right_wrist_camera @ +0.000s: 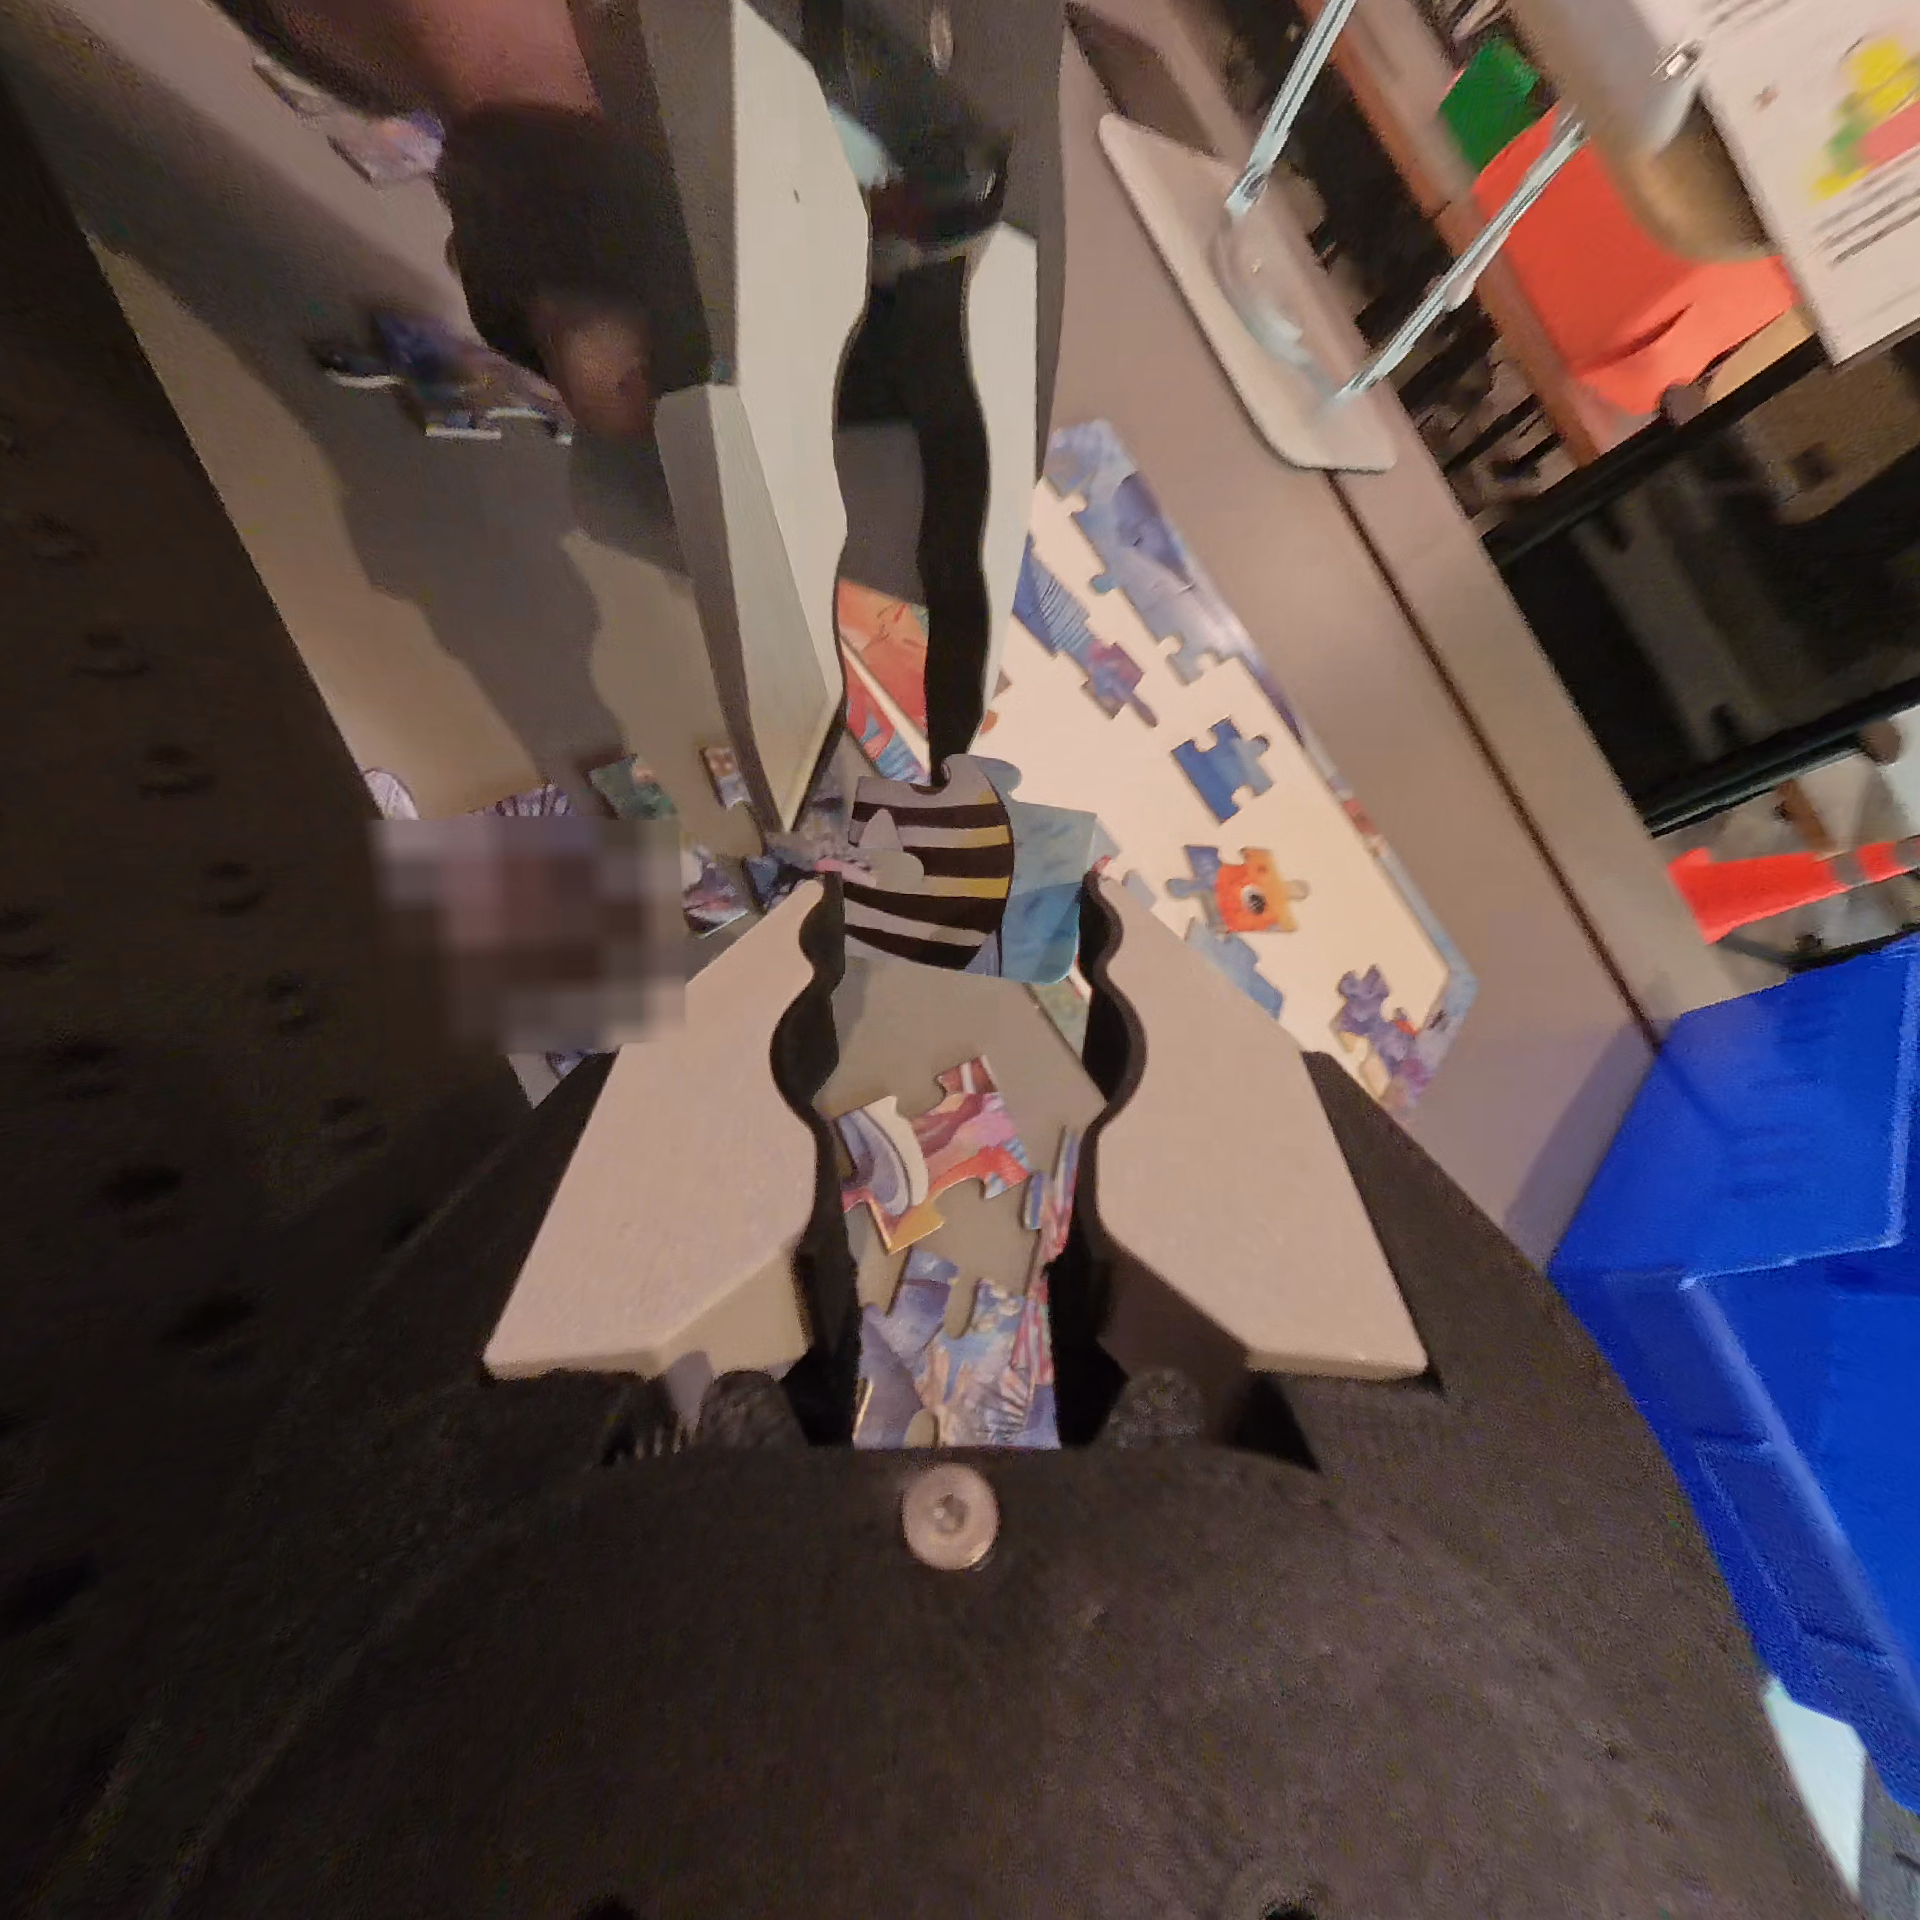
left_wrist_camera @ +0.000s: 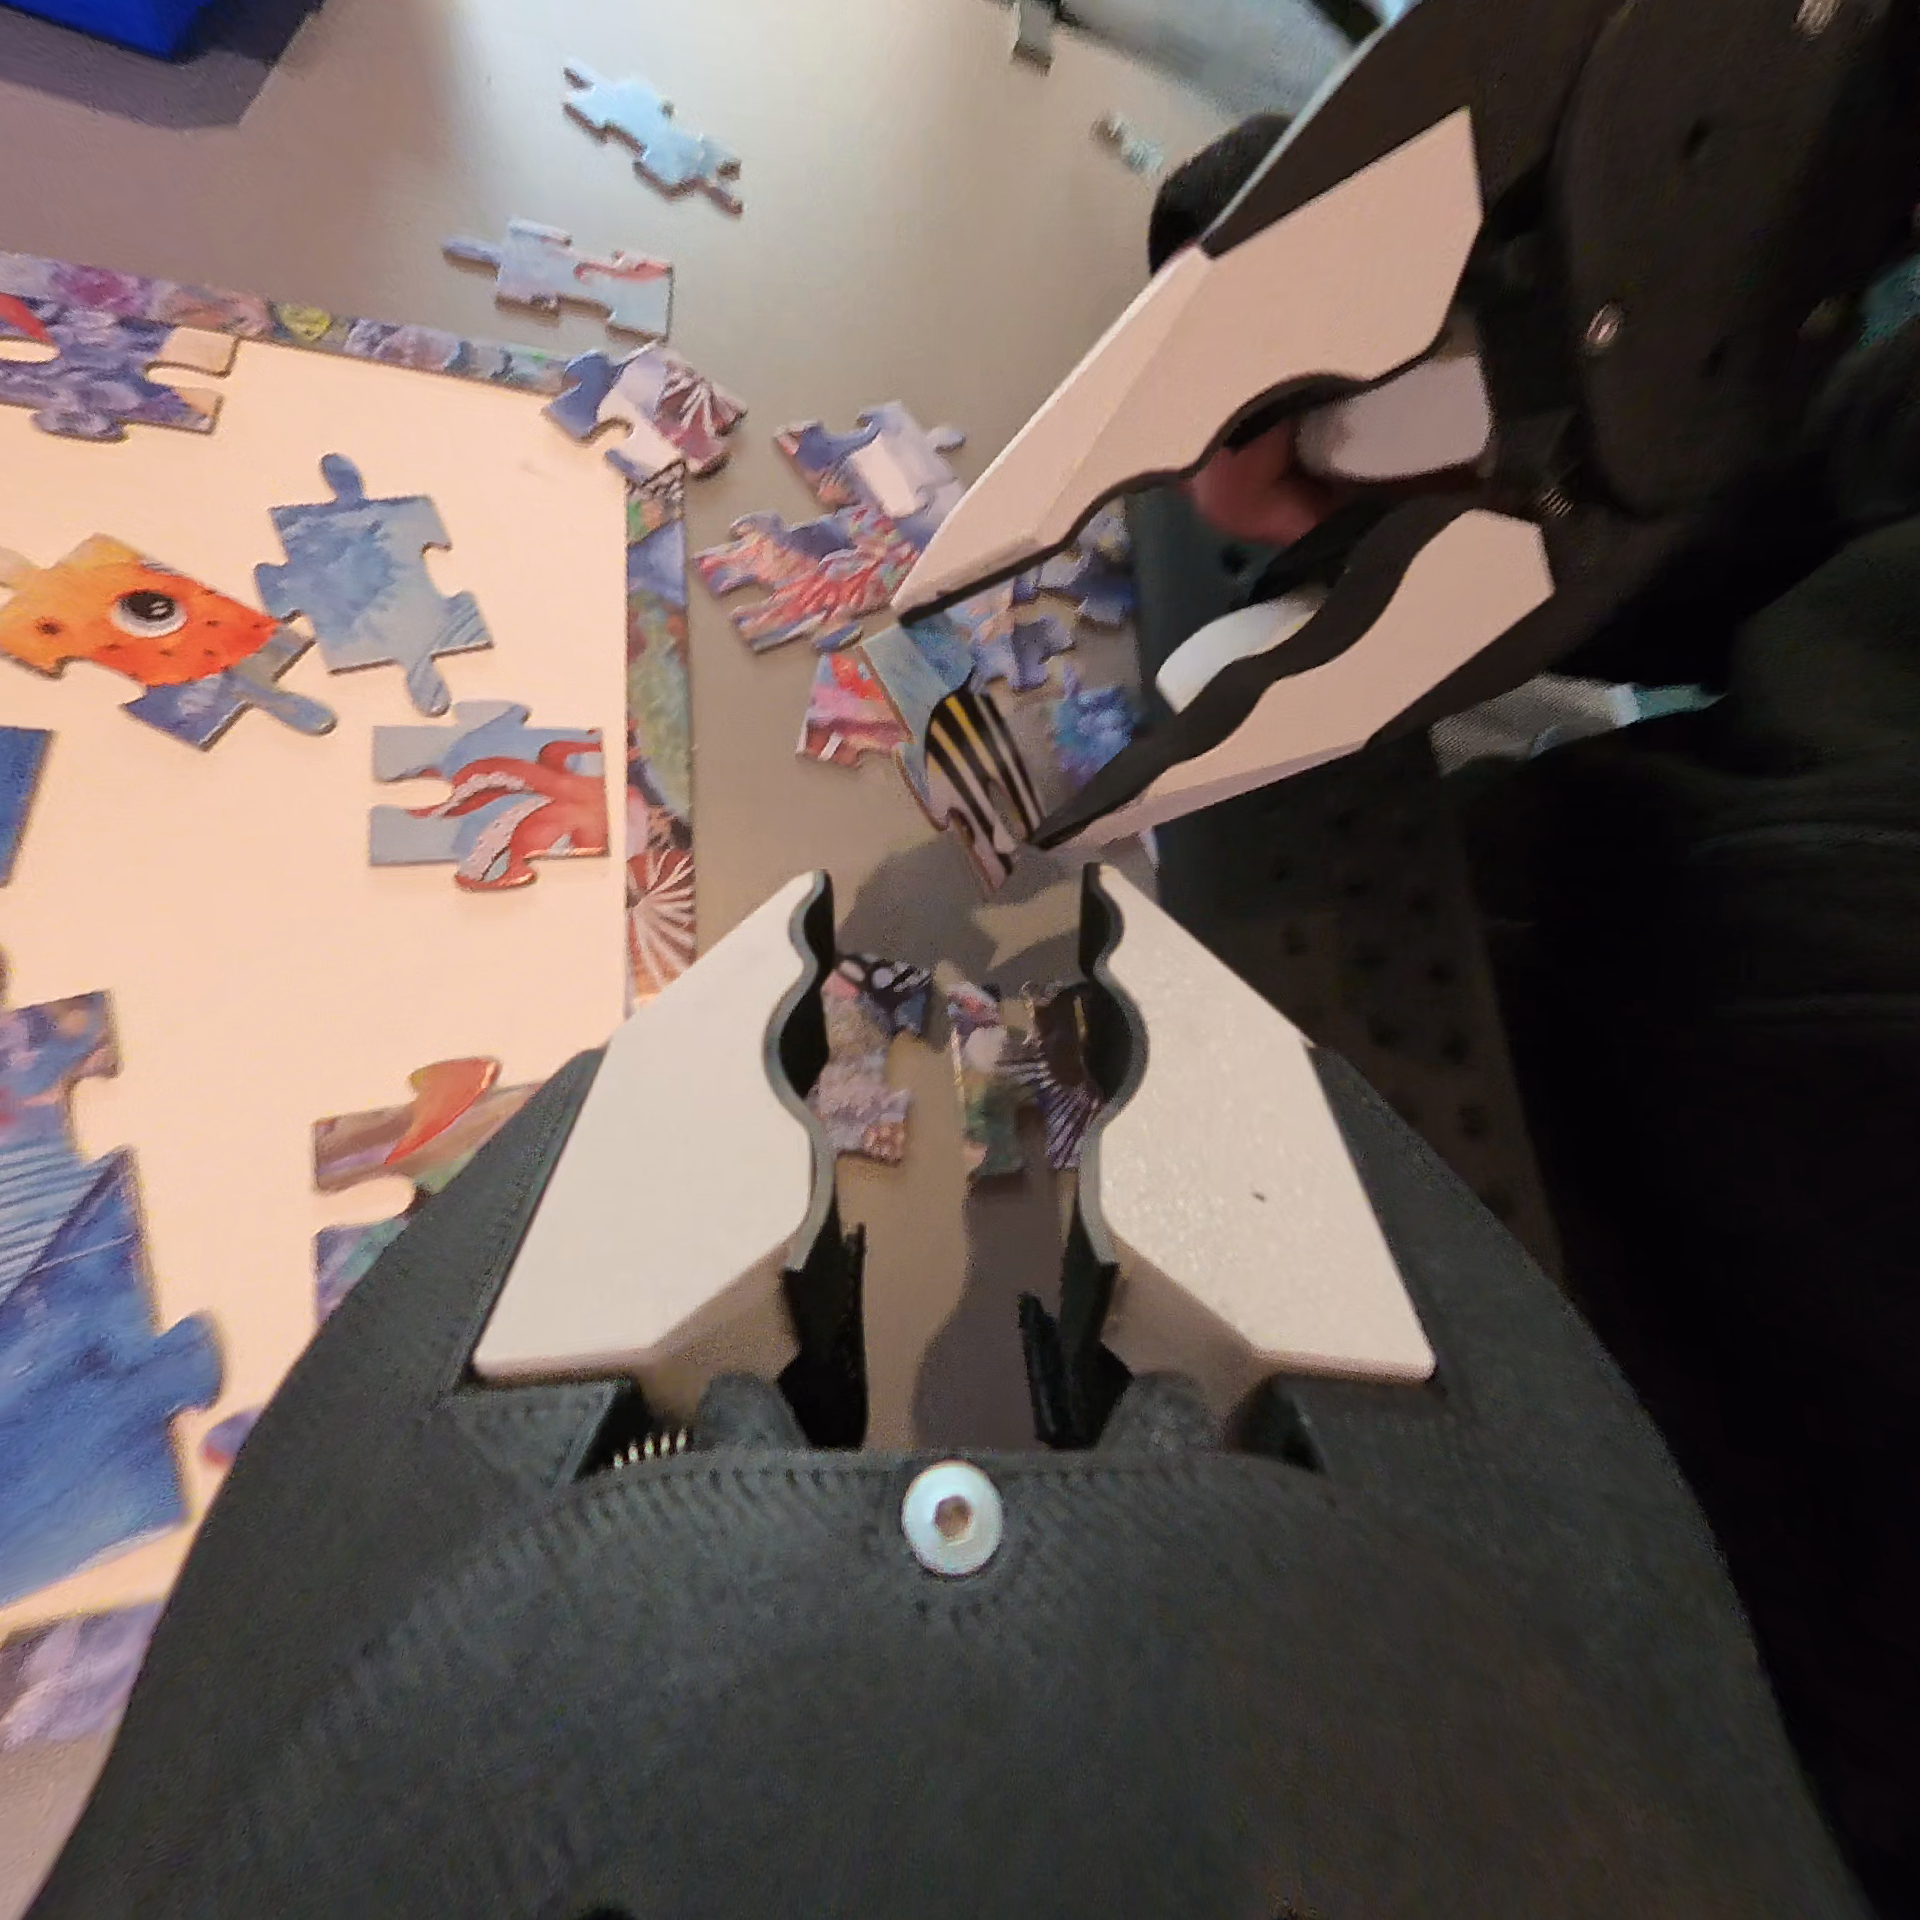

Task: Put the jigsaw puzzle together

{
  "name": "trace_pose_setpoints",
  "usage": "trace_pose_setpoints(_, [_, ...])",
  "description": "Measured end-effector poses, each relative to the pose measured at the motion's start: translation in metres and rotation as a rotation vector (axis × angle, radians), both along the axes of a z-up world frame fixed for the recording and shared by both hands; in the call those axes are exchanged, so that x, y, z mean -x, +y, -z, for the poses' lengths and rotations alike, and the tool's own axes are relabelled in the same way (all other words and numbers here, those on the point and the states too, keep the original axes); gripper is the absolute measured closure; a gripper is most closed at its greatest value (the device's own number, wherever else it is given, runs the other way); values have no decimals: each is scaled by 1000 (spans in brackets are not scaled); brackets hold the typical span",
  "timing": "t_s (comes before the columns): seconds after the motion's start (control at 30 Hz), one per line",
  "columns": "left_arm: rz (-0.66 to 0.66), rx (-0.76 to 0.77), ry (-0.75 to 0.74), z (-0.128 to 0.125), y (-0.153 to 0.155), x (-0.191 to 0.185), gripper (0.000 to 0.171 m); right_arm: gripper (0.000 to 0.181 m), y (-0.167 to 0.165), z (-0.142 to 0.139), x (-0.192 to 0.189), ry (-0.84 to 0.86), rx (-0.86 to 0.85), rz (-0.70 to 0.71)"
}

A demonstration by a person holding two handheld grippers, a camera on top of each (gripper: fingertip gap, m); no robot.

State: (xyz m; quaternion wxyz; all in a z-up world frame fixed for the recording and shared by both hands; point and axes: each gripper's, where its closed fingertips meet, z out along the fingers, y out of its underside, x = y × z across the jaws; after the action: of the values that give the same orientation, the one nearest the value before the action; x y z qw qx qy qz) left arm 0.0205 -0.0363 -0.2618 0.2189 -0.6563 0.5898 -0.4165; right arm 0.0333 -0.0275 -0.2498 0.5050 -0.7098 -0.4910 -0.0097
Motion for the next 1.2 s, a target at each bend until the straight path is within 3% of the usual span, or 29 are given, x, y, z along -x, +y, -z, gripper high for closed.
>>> trace_pose_setpoints(0.23, [70, 181, -176, -24, -16, -9, 165, 138, -1, -18, 2, -28, -151, -24])
trace_pose_setpoints(0.4, [67, 141, -135, -17, -11, -8, 171, 139, -7, -23, 1, -19, -158, -72])
trace_pose_setpoints(0.57, [95, 17, -47, -14, -10, -8, 171, 147, -9, -25, -7, 95, 14, -108])
trace_pose_setpoints(0.73, [131, 15, -10, -14, -12, -15, 171, 160, -6, -36, -14, 239, 149, -129])
trace_pose_setpoints(1.03, [132, -11, -43, -21, -5, -21, 171, 177, -3, -29, -18, 359, 393, -191])
trace_pose_setpoints(1.13, [94, -44, -38, -18, 5, -21, 160, 181, -3, -34, -21, 398, 440, -228])
trace_pose_setpoints(1.2, [56, -142, 41, -4, 19, -15, 153, 181, 7, -36, -33, 369, 426, -196])
